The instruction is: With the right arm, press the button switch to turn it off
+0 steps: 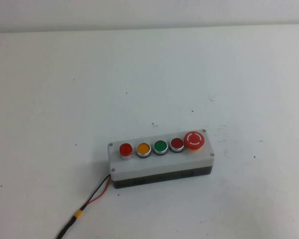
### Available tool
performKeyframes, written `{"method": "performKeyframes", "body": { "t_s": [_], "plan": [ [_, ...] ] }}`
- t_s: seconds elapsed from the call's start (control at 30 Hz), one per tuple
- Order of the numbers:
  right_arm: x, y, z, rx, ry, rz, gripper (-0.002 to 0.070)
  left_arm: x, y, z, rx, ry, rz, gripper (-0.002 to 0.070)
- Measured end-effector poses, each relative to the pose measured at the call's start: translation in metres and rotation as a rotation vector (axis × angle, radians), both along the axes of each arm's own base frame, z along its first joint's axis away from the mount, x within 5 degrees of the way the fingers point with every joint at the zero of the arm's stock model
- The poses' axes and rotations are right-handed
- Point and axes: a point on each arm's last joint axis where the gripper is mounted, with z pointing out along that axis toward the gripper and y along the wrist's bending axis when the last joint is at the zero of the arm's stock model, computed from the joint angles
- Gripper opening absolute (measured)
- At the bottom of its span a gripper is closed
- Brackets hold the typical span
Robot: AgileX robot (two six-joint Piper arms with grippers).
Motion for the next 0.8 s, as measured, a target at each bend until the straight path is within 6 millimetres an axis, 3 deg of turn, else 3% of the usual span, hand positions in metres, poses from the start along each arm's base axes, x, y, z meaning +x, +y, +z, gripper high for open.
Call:
{"method": "performKeyframes", "body": {
  "t_s": [0.4, 0.8],
  "plan": [
    [-0.029, -0.022, -0.038, 0.142, -0.149, -0.155, -0.0016, 0.000, 0.000, 0.000, 0.000, 0.000, 0.000, -0.0002],
    [-0.041, -0.029, -0.049, 0.161, -0.104, -0.255, -0.0016, 0.000, 0.000, 0.000, 0.000, 0.000, 0.000, -0.0002]
  ]
}}
